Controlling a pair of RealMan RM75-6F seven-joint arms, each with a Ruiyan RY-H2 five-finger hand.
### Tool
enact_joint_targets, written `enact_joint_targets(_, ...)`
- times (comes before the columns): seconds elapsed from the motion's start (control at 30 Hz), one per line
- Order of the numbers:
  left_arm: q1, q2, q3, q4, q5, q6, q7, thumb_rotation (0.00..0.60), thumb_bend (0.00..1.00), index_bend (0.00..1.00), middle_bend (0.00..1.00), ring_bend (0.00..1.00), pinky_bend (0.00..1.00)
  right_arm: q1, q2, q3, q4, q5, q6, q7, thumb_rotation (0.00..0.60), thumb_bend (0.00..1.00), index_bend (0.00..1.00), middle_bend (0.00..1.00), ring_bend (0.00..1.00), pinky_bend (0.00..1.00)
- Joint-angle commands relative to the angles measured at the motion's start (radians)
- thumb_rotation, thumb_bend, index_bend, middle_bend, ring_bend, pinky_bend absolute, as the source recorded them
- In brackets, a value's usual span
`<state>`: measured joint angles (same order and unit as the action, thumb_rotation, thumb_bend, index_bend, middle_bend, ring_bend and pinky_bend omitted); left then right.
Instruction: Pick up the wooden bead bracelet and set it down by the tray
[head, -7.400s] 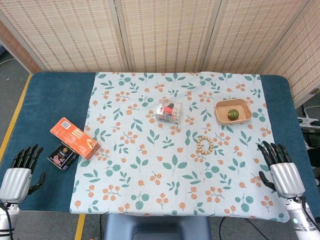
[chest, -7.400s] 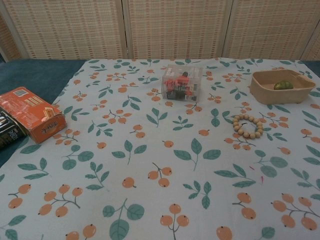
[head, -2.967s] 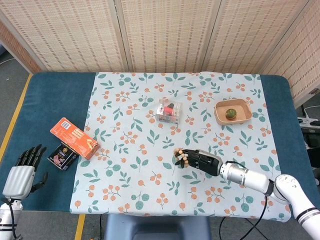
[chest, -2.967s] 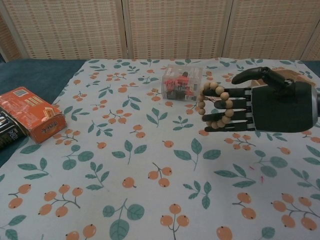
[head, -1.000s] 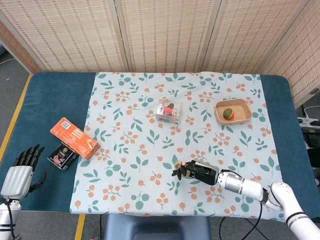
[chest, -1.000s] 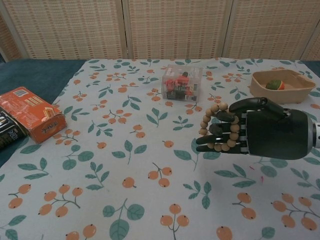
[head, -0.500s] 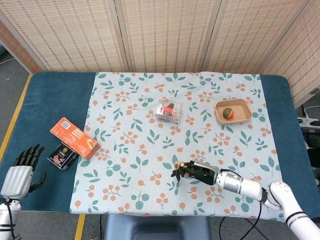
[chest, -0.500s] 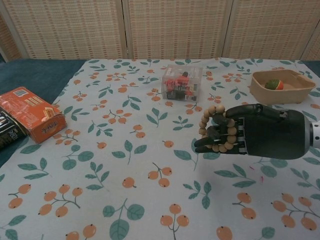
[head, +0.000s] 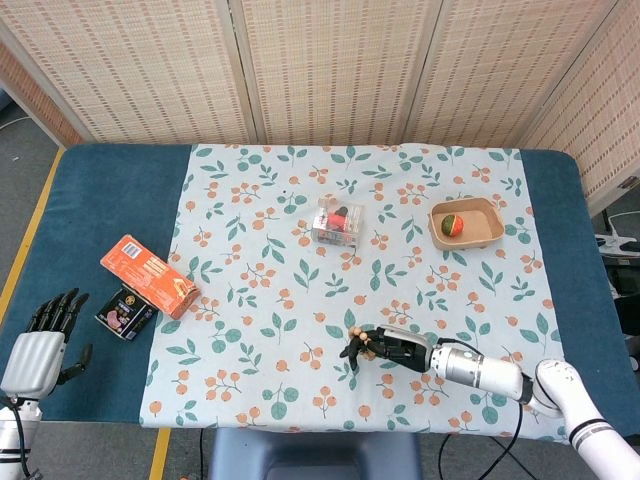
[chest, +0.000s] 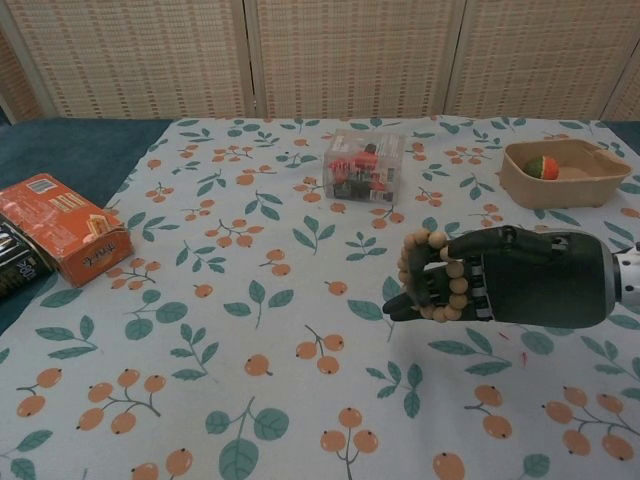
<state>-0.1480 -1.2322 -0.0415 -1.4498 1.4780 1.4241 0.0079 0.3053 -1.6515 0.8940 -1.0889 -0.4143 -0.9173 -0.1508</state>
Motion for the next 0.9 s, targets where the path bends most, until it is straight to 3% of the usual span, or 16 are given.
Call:
enact_joint_targets(0.03,0.000,0.000,0.000,0.000,0.000,0.000,-0.001,0.600,0.47,0.00,0.00,0.00,0.11,0.002,-0.001,-0.002,0.001,-0.004,0.008,-0.009,0.325,0.54,0.42,0.45,0.16,0.00)
enact_joint_targets(0.1,0.000,0.000,0.000,0.000,0.000,0.000,-0.001,0.600,0.47,0.00,0.00,0.00,0.11,0.002,-0.001,-0.003,0.000,-0.006,0.013,-0.016,0.315,0.42,0.42,0.45,0.16,0.00)
enact_joint_targets(0.2,0.000,0.001,0.000,-0.001,0.001,0.000,-0.002,0.600,0.47,0.00,0.00,0.00,0.11,0.002,0.000,-0.003,-0.007,-0.008,0.020,-0.026,0.308,0.33,0.41,0.45,0.16,0.00)
enact_joint_targets(0.4,0.001,0.002,0.001,-0.003,0.003,0.002,-0.005,0.600,0.47,0.00,0.00,0.00,0.11,-0.004,-0.001,-0.002,-0.021,-0.002,0.019,-0.039,0.303,0.24,0.42,0.45,0.16,0.00)
enact_joint_targets(0.53,0.002,0.003,0.002,-0.004,0.003,0.002,-0.006,0.600,0.47,0.00,0.00,0.00,0.11,-0.011,-0.018,0.000,-0.012,0.023,-0.008,-0.035,0.303,0.27,0.48,0.45,0.16,0.00)
enact_joint_targets(0.63,0.001,0.002,0.002,-0.004,0.004,0.002,-0.005,0.600,0.47,0.00,0.00,0.00,0.11,-0.010,-0.034,0.000,0.006,0.036,-0.031,-0.039,0.303,0.42,0.55,0.45,0.16,0.00)
enact_joint_targets(0.9,0.001,0.004,0.003,-0.003,0.006,0.001,-0.009,0.600,0.47,0.00,0.00,0.00,0.11,-0.019,-0.047,0.003,0.005,0.024,-0.039,-0.097,0.303,0.44,0.70,0.45,0.16,0.00)
